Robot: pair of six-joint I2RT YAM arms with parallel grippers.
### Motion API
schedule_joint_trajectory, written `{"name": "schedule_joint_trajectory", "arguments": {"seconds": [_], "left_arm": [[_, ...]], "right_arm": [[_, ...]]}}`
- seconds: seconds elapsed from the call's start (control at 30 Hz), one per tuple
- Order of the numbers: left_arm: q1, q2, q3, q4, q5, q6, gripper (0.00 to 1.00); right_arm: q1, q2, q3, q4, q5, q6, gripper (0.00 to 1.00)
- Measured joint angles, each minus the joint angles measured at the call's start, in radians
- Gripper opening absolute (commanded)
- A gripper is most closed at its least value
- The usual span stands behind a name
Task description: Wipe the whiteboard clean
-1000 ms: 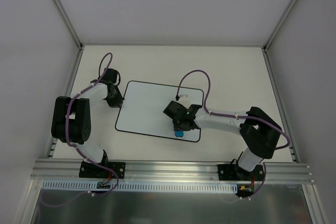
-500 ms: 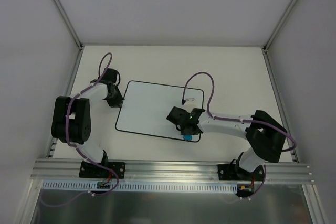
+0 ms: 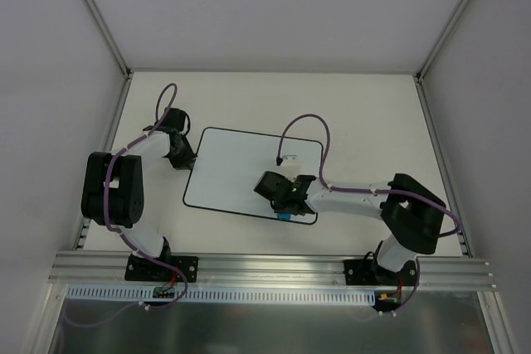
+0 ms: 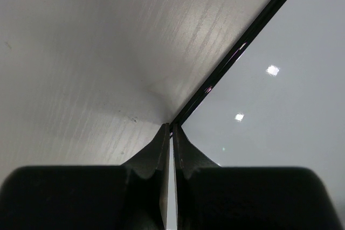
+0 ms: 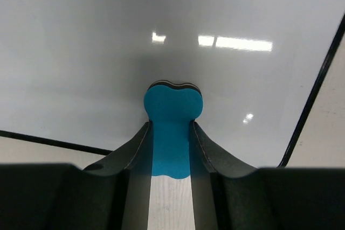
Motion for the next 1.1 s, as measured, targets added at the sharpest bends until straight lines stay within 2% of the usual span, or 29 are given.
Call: {"name": "schedule_joint_trajectory", "arguments": {"seconds": [0.23, 0.37, 0.53, 0.73, 0.87, 0.97, 1.1], "left_arm": [[0.000, 0.002, 0.000, 0.003, 0.009, -0.016, 0.00], [0.000, 0.002, 0.000, 0.005, 0.020, -0.020, 0.00], [0.000, 0.003, 0.000, 0.006, 0.024, -0.021, 0.00], [-0.011, 0.003, 0.000, 0.010, 0.022, -0.022, 0.00], [-0.037, 0.003, 0.000, 0.019, 0.018, -0.026, 0.00], [-0.050, 0.003, -0.002, 0.024, 0.021, -0.035, 0.00], [-0.058, 0.003, -0.002, 0.026, 0.029, -0.045, 0.00]], "right_arm": [[-0.176, -0.191, -0.195, 0.018, -0.006, 0.046, 0.00], [-0.211, -0.226, -0.225, 0.008, -0.007, 0.049, 0.00], [-0.203, -0.174, -0.172, -0.016, -0.009, 0.023, 0.00], [-0.168, 0.010, 0.023, -0.012, -0.053, -0.055, 0.00], [-0.172, 0.078, 0.102, 0.005, -0.082, -0.106, 0.00], [-0.216, 0.078, 0.105, 0.005, -0.114, -0.130, 0.00], [-0.339, 0.052, 0.080, 0.014, -0.132, -0.167, 0.00]]}}
